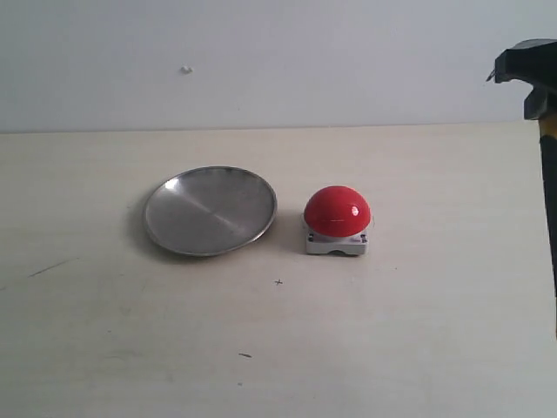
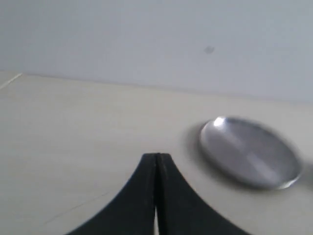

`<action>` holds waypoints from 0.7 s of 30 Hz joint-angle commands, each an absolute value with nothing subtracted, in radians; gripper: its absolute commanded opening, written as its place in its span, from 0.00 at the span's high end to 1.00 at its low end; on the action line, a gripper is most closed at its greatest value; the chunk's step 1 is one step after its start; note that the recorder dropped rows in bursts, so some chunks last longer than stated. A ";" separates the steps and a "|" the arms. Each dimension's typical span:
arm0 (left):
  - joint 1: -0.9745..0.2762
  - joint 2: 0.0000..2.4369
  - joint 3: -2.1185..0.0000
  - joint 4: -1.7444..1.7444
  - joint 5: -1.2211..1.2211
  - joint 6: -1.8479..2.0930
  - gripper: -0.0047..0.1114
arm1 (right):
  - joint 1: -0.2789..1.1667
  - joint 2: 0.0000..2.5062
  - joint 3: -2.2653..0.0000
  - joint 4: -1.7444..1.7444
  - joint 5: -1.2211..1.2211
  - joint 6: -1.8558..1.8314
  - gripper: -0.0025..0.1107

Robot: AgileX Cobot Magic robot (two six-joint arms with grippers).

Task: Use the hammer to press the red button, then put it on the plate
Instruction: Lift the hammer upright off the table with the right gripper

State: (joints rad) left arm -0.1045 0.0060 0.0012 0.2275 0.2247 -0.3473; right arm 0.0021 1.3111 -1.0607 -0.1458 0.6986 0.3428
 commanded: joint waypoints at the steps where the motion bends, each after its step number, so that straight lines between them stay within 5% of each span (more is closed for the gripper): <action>1: -0.110 0.000 0.000 0.043 -0.021 -0.552 0.96 | 0.005 1.209 -1.030 -0.108 0.670 0.262 0.98; 14: -0.110 0.000 0.000 0.059 -0.258 -0.752 0.96 | 0.005 1.078 -0.968 -0.031 0.640 0.148 0.98; 21: -0.110 0.093 -0.092 0.511 -0.561 -1.139 0.96 | 0.005 1.084 -0.968 0.147 0.578 0.020 0.98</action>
